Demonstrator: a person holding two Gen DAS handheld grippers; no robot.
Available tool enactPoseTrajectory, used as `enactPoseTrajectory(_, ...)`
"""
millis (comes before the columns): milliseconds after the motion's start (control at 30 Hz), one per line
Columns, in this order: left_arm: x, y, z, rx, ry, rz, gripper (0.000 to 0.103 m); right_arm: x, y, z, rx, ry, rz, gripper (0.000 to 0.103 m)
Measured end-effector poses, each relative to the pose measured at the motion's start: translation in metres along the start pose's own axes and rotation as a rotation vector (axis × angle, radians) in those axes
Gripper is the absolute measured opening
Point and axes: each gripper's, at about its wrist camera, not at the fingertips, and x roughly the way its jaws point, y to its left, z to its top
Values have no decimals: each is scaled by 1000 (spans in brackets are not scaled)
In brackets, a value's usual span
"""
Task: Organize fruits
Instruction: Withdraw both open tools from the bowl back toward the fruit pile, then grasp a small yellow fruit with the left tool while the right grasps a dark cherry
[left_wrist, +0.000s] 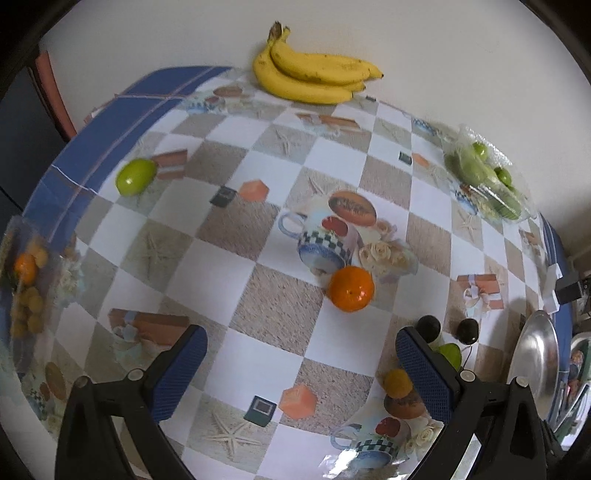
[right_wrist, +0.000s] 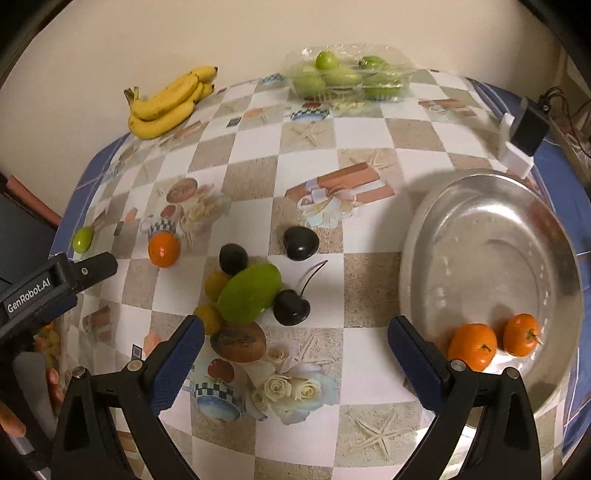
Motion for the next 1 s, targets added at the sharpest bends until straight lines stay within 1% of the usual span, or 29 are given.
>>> enactPoseTrajectory(67, 6, -3, -2, 3, 10, -2, 103, 4, -1, 0, 2, 12, 14, 100)
enactPoseTrajectory(167, 14, -11, -5, 21, 24, -11, 103, 9, 1, 2, -19, 13, -8, 99)
enactPoseTrajectory(267, 19, -18, -7, 52, 39, -18, 103, 15, 2, 3, -31, 42, -3, 99)
enactPoseTrajectory(333, 21, -22, -8, 67, 50, -24, 103, 20, 4, 3, -50, 63, -22, 99)
enactPoseTrajectory(433, 24, -24, -9, 62, 68, -42, 102, 22, 3, 2, -61, 58, -39, 98)
enactPoseTrajectory(467, 25, -24, -10, 56, 76, -49, 101, 21, 2, 2, -60, 55, -44, 93)
enactPoseTrajectory(500, 26, -25, -11, 51, 84, -63, 98, 20, 2, 2, -63, 50, -47, 83)
enactPoseTrajectory(533, 27, -25, -11, 52, 92, -73, 96, 20, 3, 2, -71, 47, -50, 77)
enactPoseTrajectory(567, 29, -27, -12, 57, 103, -83, 92, 21, 4, 2, -75, 50, -53, 67)
enactPoseTrajectory(600, 30, -29, -13, 60, 111, -94, 89, 23, 4, 2, -75, 57, -56, 63)
enactPoseTrajectory(633, 31, -30, -15, 63, 119, -104, 87, 24, 3, 2, -70, 62, -54, 62)
enactPoseTrajectory(700, 34, -34, -17, 65, 140, -130, 80, 28, 2, 2, -60, 68, -43, 54)
enactPoseTrajectory(733, 36, -36, -18, 64, 151, -143, 78, 29, 1, 2, -59, 69, -40, 53)
enactPoseTrajectory(767, 38, -38, -20, 63, 164, -156, 73, 30, 1, 3, -58, 71, -37, 49)
enactPoseTrajectory(833, 42, -42, -24, 68, 185, -171, 67, 32, 1, 3, -55, 76, -28, 46)
enactPoseTrajectory(900, 45, -45, -26, 65, 204, -185, 58, 33, 1, 4, -49, 79, -18, 43)
enactPoseTrajectory(1000, 47, -48, -27, 64, 215, -189, 54, 35, 2, 5, -51, 83, -16, 38)
